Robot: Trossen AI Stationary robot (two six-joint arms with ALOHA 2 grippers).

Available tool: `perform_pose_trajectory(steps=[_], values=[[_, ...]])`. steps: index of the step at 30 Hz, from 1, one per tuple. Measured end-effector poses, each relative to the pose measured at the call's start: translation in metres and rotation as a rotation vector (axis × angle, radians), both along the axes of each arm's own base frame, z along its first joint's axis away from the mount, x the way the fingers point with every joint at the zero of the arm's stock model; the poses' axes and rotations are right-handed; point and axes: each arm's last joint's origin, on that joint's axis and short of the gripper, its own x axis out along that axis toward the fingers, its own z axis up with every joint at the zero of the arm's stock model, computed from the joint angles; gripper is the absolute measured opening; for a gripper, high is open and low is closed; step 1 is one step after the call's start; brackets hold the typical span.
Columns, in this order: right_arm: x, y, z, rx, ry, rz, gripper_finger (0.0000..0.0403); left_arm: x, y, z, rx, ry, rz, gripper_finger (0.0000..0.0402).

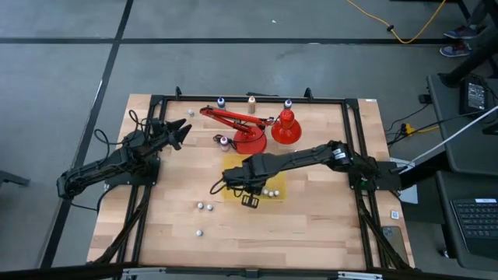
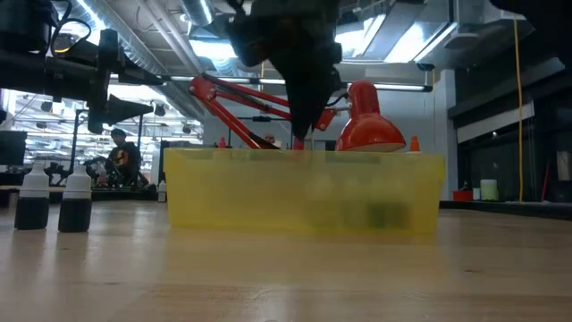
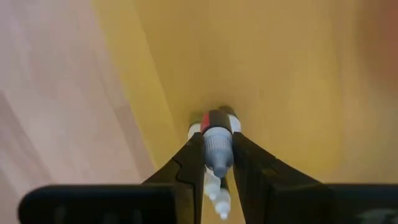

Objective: Pick & Place food coloring
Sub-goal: Put the small red food bottle into the yellow bin, then put the big purple food bottle into the yellow bin

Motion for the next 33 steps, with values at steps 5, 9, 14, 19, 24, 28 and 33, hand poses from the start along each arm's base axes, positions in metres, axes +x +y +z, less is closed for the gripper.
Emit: perform_pose_trajectory(steps=[5, 9, 14, 19, 24, 28, 33], values=[[0.006, 0.000, -0.013, -0.002, 0.005, 0.020, 0.0071, 0.000, 0.000, 0.000, 0.000, 0.000, 0.000, 0.0311], [0.012, 0.001, -0.027, -0.004, 0.016, 0.023, 0.0071, 0.000, 0.000, 0.000, 0.000, 0.000, 0.000, 0.0311], [0.016, 0.002, -0.045, -0.009, 0.046, 0.032, 0.0071, 0.000, 0.000, 0.000, 0.000, 0.000, 0.000, 0.0311], [0.018, 0.002, -0.059, -0.015, 0.077, 0.046, 0.0071, 0.000, 0.000, 0.000, 0.000, 0.001, 0.000, 0.0311], [0.019, 0.002, -0.061, -0.014, 0.080, 0.041, 0.0078, 0.000, 0.000, 0.000, 0.000, 0.000, 0.000, 0.0311], [0.019, 0.002, -0.061, -0.013, 0.081, 0.040, 0.0110, 0.000, 0.000, 0.000, 0.000, 0.000, 0.000, 0.0310], [0.018, 0.002, -0.060, -0.013, 0.085, 0.014, 0.0161, 0.000, 0.000, 0.000, 0.000, 0.000, 0.000, 0.0310]])
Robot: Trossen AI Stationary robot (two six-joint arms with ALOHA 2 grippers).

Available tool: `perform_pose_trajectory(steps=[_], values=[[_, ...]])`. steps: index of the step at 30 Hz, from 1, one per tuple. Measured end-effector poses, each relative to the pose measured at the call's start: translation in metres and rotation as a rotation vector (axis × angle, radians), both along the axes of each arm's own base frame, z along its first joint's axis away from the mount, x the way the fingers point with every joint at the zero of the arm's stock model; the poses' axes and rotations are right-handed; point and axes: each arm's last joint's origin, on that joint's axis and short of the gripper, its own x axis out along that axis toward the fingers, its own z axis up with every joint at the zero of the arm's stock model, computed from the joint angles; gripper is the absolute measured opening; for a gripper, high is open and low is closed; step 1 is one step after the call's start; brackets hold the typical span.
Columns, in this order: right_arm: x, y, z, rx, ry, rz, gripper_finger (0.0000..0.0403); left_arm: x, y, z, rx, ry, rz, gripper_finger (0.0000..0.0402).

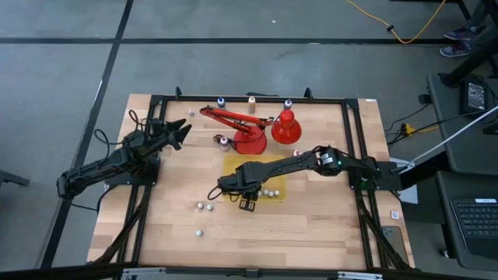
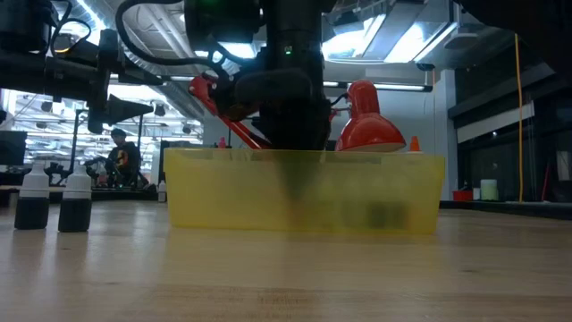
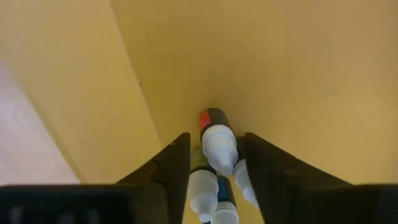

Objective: Pick & Place food coloring
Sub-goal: Put the big purple food bottle into the yellow bin

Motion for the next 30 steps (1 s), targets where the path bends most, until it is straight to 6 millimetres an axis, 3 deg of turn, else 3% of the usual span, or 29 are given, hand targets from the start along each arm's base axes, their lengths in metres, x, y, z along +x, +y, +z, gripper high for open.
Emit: perform_pose_trajectory(steps=[7, 15, 21, 30], values=[[-0.001, -0.002, 0.015, -0.003, -0.019, -0.024, 0.0202, 0.000, 0.000, 0.000, 0.000, 0.000, 0.000, 0.0312], [0.002, -0.004, 0.046, 0.006, -0.079, -0.035, 0.0207, 0.000, 0.000, 0.000, 0.000, 0.001, 0.000, 0.0311], [-0.002, -0.016, 0.067, 0.000, -0.099, -0.057, 0.0207, 0.000, 0.000, 0.000, 0.000, 0.000, 0.000, 0.0313], [-0.028, -0.052, 0.140, -0.029, -0.251, -0.033, 0.0207, 0.000, 0.000, 0.000, 0.000, 0.000, 0.000, 0.0311]])
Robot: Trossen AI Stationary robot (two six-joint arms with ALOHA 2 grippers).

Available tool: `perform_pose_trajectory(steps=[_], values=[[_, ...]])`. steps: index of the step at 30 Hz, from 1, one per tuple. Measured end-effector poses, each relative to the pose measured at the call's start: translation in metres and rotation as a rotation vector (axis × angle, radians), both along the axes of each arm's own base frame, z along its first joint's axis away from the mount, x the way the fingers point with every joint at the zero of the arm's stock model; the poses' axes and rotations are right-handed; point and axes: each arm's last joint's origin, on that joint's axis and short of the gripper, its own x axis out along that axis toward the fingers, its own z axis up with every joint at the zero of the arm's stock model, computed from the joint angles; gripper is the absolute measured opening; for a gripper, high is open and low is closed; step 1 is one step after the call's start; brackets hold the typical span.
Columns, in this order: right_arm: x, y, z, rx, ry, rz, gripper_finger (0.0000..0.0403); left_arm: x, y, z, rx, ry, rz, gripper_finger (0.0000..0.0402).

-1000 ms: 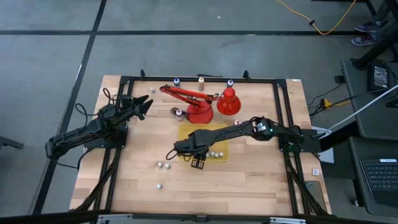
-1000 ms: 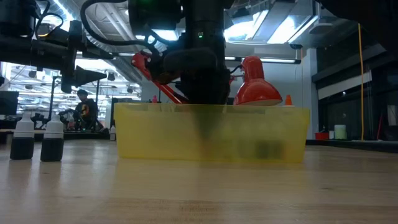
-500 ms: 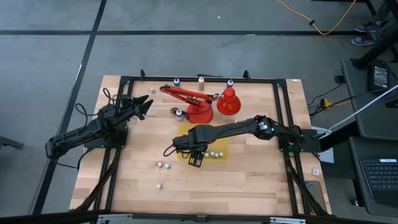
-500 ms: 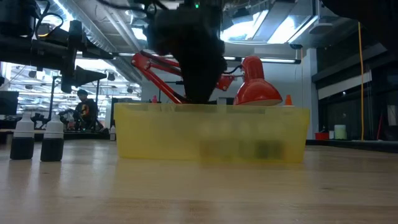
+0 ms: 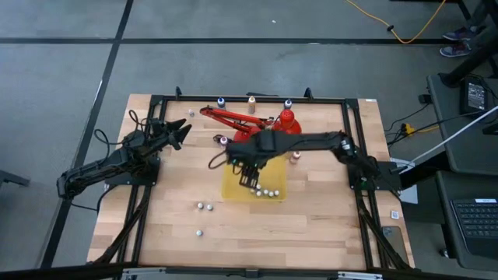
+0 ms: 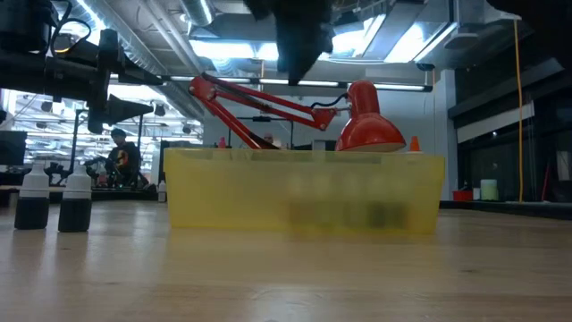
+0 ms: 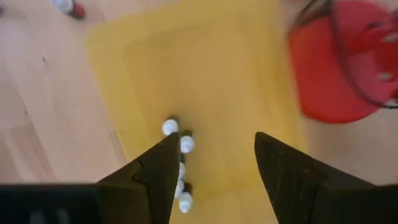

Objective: Pick & Place food coloring
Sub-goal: Put the big purple food bottle into the yellow bin

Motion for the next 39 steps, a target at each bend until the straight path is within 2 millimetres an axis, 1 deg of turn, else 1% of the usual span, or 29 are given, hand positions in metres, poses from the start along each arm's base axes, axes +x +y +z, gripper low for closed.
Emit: perform_pose_trajectory(steps=[4, 8, 13, 16, 21, 29, 35, 39], values=[[-0.016, -0.022, 0.033, -0.092, -0.082, 0.044, 0.0217, 0.000, 0.000, 0.000, 0.000, 0.000, 0.000, 0.0311], [-0.038, -0.053, 0.067, -0.241, -0.150, 0.032, 0.0243, 0.000, 0.000, 0.000, 0.000, 0.000, 0.000, 0.0312], [-0.065, -0.095, 0.099, -0.386, -0.200, -0.077, 0.0267, 0.000, 0.000, 0.000, 0.000, 0.000, 0.000, 0.0311], [-0.081, -0.124, 0.111, -0.422, -0.224, -0.176, 0.0273, 0.000, 0.000, 0.000, 0.000, 0.000, 0.000, 0.0311], [-0.104, -0.174, 0.118, -0.436, -0.217, -0.317, 0.0274, 0.000, 0.000, 0.000, 0.000, 0.000, 0.000, 0.0312], [-0.137, -0.248, 0.116, -0.433, -0.197, -0.369, 0.0275, 0.000, 0.000, 0.000, 0.000, 0.000, 0.000, 0.0311], [-0.158, -0.287, 0.115, -0.443, -0.215, -0.395, 0.0275, 0.000, 0.000, 0.000, 0.000, 0.000, 0.000, 0.0311], [-0.175, -0.307, 0.116, -0.444, -0.225, -0.420, 0.0275, 0.000, 0.000, 0.000, 0.000, 0.000, 0.000, 0.0312]])
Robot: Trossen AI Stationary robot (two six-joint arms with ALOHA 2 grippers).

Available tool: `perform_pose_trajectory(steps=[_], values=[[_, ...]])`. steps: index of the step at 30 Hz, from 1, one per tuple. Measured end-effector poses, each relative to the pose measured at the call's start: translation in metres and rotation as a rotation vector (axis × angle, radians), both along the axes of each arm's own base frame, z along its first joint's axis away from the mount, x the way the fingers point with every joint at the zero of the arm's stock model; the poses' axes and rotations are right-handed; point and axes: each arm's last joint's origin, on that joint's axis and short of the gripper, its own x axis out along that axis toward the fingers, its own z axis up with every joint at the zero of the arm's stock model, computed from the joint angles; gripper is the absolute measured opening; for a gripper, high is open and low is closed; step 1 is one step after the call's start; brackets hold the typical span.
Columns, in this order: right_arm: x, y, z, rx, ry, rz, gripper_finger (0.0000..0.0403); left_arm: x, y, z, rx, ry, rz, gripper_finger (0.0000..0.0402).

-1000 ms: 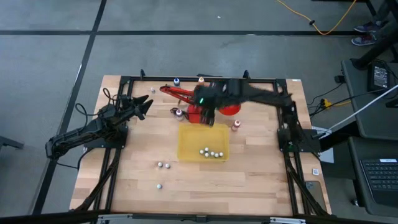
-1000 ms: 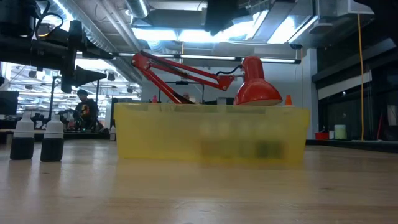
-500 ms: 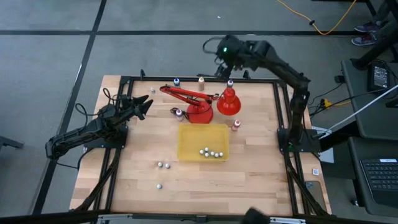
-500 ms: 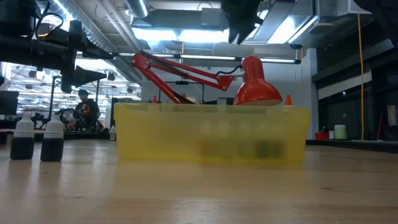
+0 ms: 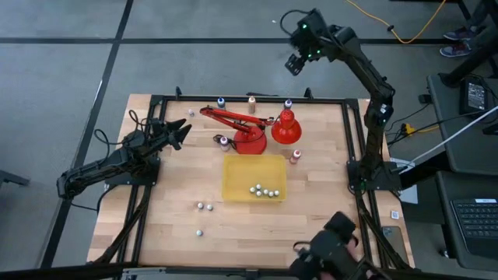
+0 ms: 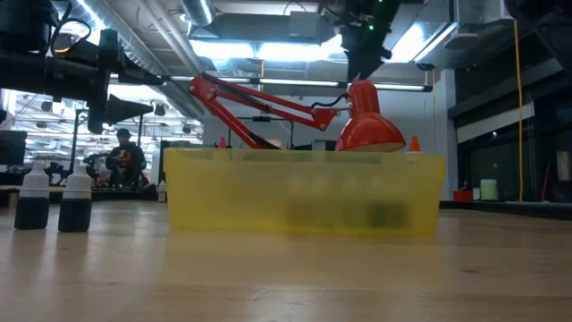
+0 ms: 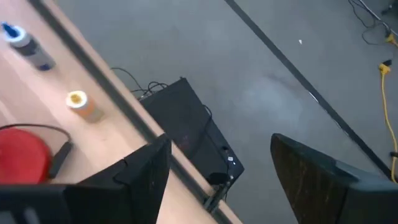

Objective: Pick & Place food coloring
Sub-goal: Put the big purple food bottle into the yellow bin

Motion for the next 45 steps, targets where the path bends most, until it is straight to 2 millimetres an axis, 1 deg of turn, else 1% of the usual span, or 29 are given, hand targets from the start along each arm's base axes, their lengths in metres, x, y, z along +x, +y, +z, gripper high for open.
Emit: perform_pose_trajectory(steps=[2, 6, 13, 17, 21, 28, 30, 35, 45], values=[[-0.007, -0.007, 0.000, -0.010, 0.018, 0.001, 0.0275, 0.000, 0.000, 0.000, 0.000, 0.000, 0.000, 0.0311], [-0.016, -0.022, -0.007, -0.010, 0.062, 0.009, 0.0275, 0.000, 0.000, 0.000, 0.000, 0.000, 0.000, 0.0311], [-0.038, -0.056, -0.024, 0.024, 0.109, -0.069, 0.0275, 0.000, 0.000, 0.000, 0.000, 0.000, 0.000, 0.0311], [-0.048, -0.071, -0.038, 0.072, 0.140, -0.109, 0.0275, 0.000, 0.000, 0.000, 0.000, -0.001, 0.000, 0.0311], [-0.054, -0.087, -0.056, 0.144, 0.114, -0.226, 0.0275, 0.000, 0.000, 0.000, 0.000, 0.000, 0.000, 0.0313], [-0.059, -0.111, -0.085, 0.237, 0.052, -0.416, 0.0275, 0.000, 0.000, 0.000, 0.000, 0.000, 0.000, 0.0311], [-0.063, -0.115, -0.089, 0.251, 0.044, -0.447, 0.0275, 0.000, 0.000, 0.000, 0.000, 0.000, 0.000, 0.0313], [-0.074, -0.123, -0.092, 0.257, 0.047, -0.478, 0.0275, 0.000, 0.000, 0.000, 0.000, 0.000, 0.000, 0.0311], [-0.080, -0.124, -0.093, 0.267, 0.071, -0.469, 0.0275, 0.000, 0.000, 0.000, 0.000, 0.000, 0.000, 0.0312]])
